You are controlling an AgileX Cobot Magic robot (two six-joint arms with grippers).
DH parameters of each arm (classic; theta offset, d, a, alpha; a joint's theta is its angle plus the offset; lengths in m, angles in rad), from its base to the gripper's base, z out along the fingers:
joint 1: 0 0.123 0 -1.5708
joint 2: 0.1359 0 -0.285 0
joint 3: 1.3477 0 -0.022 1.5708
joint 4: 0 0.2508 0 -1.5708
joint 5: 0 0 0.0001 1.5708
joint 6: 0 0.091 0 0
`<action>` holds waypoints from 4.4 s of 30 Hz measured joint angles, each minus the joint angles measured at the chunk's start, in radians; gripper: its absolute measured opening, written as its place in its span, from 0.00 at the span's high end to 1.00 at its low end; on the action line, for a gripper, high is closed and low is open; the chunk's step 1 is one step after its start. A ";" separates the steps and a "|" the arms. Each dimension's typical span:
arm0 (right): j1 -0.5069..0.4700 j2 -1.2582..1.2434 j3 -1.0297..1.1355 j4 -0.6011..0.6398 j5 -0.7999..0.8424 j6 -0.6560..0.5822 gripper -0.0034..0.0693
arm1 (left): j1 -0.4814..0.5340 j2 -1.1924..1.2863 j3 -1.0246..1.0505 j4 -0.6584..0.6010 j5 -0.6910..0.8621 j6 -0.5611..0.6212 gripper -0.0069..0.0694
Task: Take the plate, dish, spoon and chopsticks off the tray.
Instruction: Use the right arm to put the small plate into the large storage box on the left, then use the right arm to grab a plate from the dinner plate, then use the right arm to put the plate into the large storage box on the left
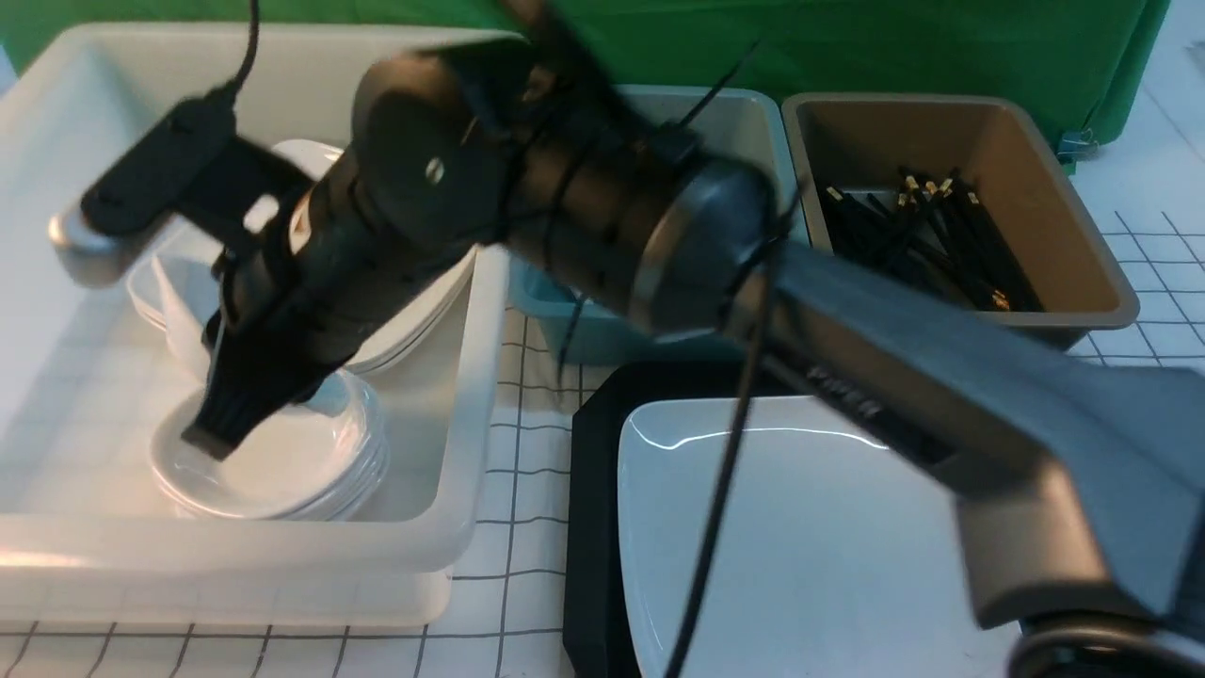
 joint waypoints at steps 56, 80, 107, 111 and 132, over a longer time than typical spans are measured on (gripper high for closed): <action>-0.977 -0.499 1.104 0.274 -0.067 -0.066 0.32 | -0.831 0.367 0.008 0.007 -0.144 -0.054 0.91; -0.856 -0.255 0.908 0.189 -0.029 -0.074 0.62 | -0.831 0.367 0.008 0.026 -0.163 -0.077 0.91; -0.846 -0.787 0.684 0.238 0.190 -0.017 0.90 | -0.566 0.309 -0.039 0.185 -0.165 -0.212 0.91; -0.826 -0.736 0.518 0.324 0.162 -0.008 0.90 | -0.405 0.279 -0.076 0.185 -0.144 -0.186 0.91; -0.368 -0.093 0.023 0.375 -0.570 0.182 0.90 | -0.012 0.264 -0.092 -0.104 -0.120 -0.052 0.91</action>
